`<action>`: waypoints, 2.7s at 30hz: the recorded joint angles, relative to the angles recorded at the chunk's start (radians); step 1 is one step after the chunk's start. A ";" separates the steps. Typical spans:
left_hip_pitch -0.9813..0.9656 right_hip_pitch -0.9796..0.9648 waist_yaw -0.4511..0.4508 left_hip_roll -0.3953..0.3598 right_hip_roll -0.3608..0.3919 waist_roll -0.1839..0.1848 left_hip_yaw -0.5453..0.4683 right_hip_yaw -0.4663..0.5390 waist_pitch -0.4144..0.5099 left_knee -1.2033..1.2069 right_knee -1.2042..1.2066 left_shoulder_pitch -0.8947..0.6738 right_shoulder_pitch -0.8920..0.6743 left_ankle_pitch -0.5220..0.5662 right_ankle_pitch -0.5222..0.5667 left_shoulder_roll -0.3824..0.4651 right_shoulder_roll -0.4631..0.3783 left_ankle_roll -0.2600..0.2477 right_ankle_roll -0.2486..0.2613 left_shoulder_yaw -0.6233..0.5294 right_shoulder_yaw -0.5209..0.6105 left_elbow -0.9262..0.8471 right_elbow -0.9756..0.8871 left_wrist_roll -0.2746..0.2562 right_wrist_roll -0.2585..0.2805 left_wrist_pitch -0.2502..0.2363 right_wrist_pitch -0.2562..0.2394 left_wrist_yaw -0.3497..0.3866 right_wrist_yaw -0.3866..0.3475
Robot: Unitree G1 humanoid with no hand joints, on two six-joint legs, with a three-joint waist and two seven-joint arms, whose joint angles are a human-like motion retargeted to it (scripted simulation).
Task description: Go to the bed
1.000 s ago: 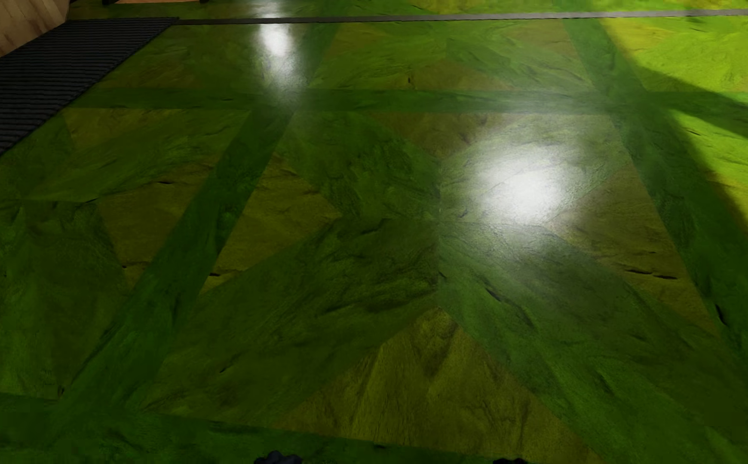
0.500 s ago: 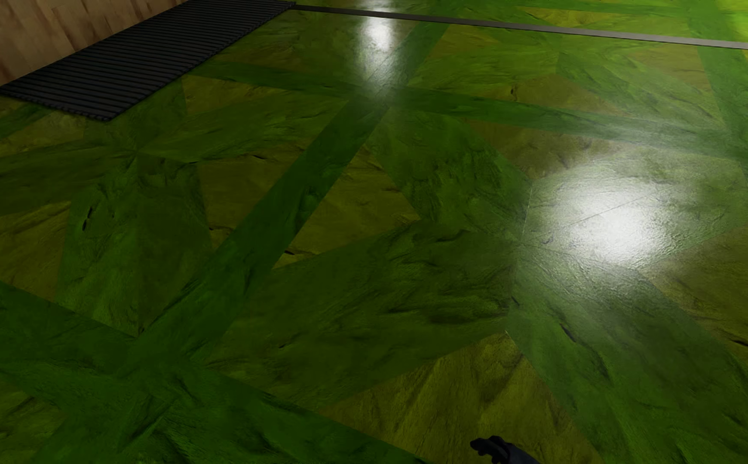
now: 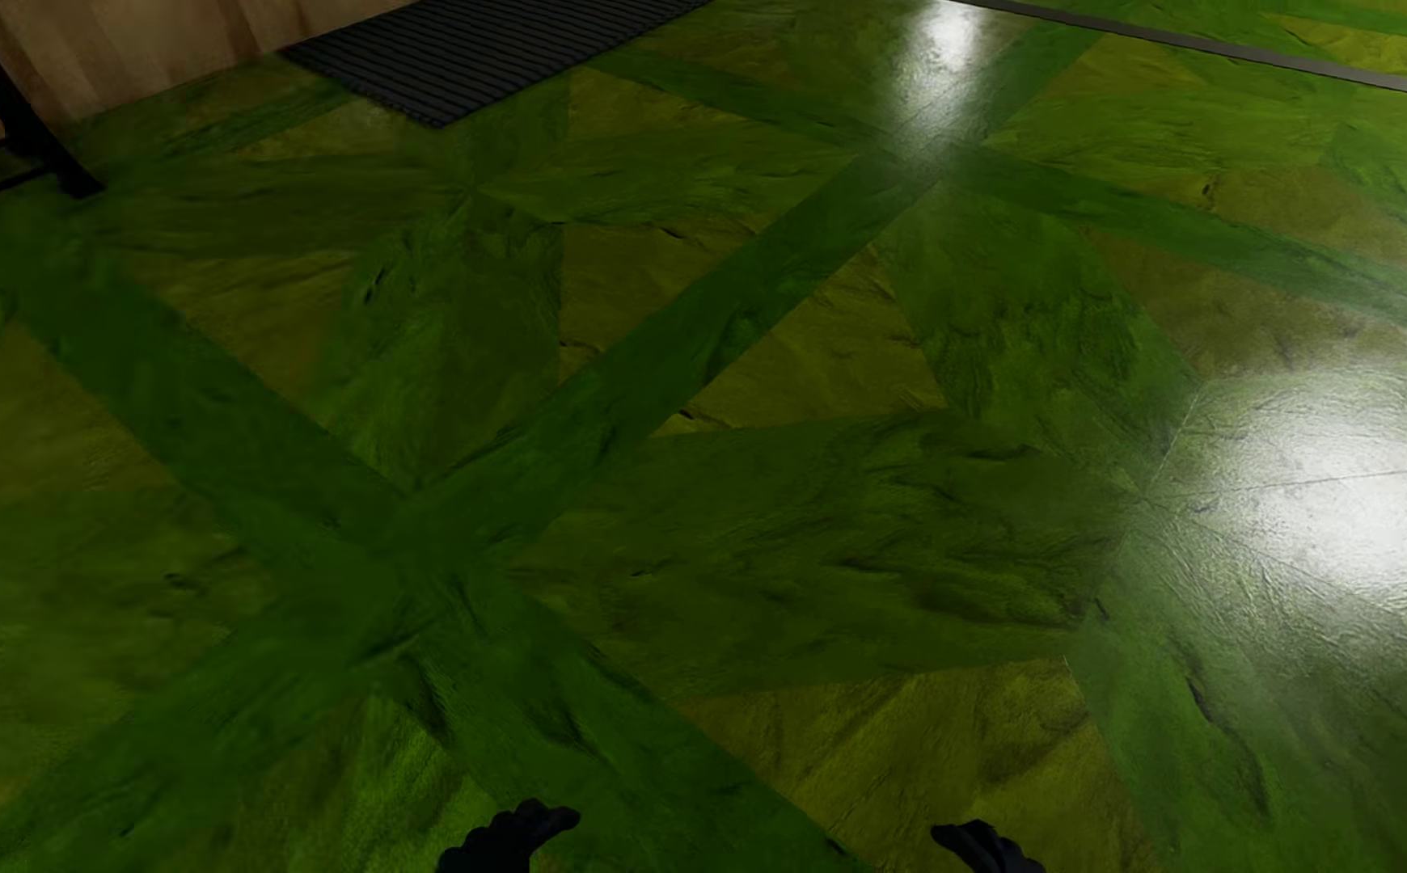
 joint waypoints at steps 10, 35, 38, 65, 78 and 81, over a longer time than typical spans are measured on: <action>-0.188 -0.009 0.025 0.034 0.032 0.115 -0.202 -0.382 0.089 -0.076 -0.302 0.067 -0.086 0.165 -0.114 0.033 -0.042 -0.050 -0.265 0.002 0.106 -0.145 0.074 -0.044 -0.068 0.048 0.004 0.148 0.084; -0.194 0.304 0.066 0.366 -0.463 0.099 0.357 -1.340 0.060 0.102 -0.396 0.193 -0.006 -0.013 0.123 0.007 -0.052 -0.023 0.005 -0.031 0.116 -0.095 -0.172 -0.076 0.065 0.096 -0.003 -0.044 0.120; -0.117 0.265 0.070 0.198 -0.697 0.032 0.389 -1.272 0.074 0.063 -0.171 0.188 0.026 -0.056 0.306 -0.034 -0.108 0.033 -0.220 0.013 0.114 -0.082 -0.147 -0.089 0.011 0.076 0.033 -0.005 0.165; 0.135 -0.311 -0.138 0.138 0.036 0.183 0.126 -0.649 0.074 0.708 -0.340 0.007 0.132 0.229 0.123 0.153 0.117 -0.206 -0.170 -0.401 -0.186 0.011 -0.118 0.087 0.015 -0.091 0.020 -0.253 0.093; -0.237 0.225 0.051 0.209 0.226 0.202 0.141 -0.560 0.062 -0.304 -0.507 0.275 -0.137 0.092 -0.049 0.107 0.017 -0.057 -0.202 -0.141 0.028 -0.123 -0.061 -0.123 -0.075 0.041 -0.042 -0.100 0.122; -0.230 0.319 0.077 0.117 0.207 0.149 0.033 -0.483 0.046 -0.179 -0.503 0.287 -0.130 0.263 -0.020 0.057 0.008 0.073 -0.175 -0.094 0.061 -0.068 -0.043 -0.105 -0.059 0.051 -0.020 -0.095 0.131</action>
